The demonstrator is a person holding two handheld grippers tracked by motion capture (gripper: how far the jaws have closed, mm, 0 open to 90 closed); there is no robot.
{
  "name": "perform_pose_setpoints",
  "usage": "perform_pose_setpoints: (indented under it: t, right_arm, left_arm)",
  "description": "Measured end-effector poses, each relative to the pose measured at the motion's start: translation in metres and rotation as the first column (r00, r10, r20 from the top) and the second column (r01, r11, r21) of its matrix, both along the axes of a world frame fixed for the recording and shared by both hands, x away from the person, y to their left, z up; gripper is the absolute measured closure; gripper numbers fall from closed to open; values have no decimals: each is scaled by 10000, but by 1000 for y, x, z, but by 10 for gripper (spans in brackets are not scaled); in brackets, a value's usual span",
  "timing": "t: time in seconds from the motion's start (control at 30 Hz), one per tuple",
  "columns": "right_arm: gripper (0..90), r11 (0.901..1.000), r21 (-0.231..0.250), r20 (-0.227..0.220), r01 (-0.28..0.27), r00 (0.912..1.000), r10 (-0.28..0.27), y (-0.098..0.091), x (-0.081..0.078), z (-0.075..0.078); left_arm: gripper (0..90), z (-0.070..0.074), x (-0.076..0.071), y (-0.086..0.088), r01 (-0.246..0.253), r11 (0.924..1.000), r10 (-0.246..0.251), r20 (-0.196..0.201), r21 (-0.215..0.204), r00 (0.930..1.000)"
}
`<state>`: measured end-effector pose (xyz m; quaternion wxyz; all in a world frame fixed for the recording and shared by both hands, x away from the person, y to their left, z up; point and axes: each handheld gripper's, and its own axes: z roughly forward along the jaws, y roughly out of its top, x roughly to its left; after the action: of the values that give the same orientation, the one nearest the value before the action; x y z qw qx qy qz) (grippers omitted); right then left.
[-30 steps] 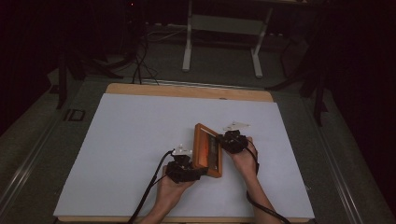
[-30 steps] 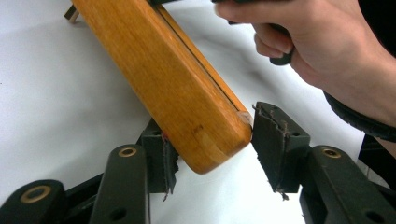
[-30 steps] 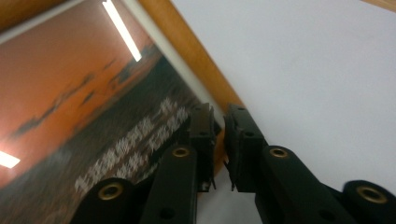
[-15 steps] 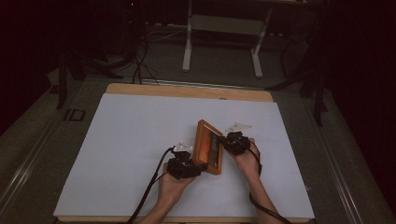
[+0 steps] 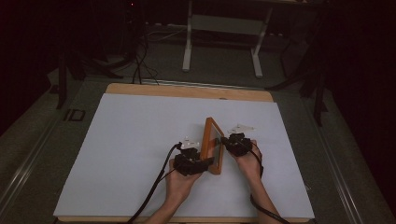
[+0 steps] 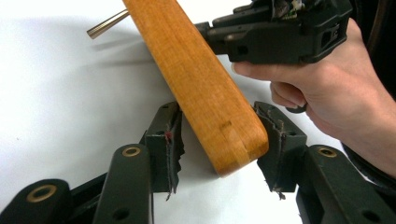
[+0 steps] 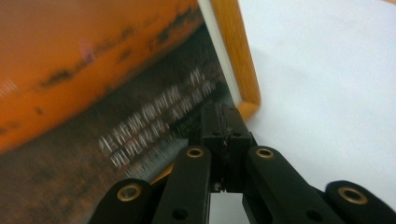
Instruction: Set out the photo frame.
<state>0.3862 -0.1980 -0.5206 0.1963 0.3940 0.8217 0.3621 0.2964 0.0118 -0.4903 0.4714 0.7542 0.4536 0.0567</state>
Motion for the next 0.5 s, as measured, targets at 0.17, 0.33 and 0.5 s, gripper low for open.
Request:
perform_pose_setpoints:
  t: [0.17, 0.33, 0.5]
  right_arm:
    - [862, 9992, -288, -183, 259, 9995, -265, -9, -3, -8]
    - [816, 9995, 118, -211, 308, 9993, -305, -22, -13, -10]
    - [787, 9994, 338, 71, 55, 10000, -58, -27, -23, -3]
  left_arm:
    - [652, 5, 4, 4, -314, 9992, 309, 205, 248, 9993]
    - [692, 9, 11, 6, -230, 9980, 202, 488, 582, 9986]
    - [694, 11, 11, 5, -7, 9959, -63, 776, 906, 9970]
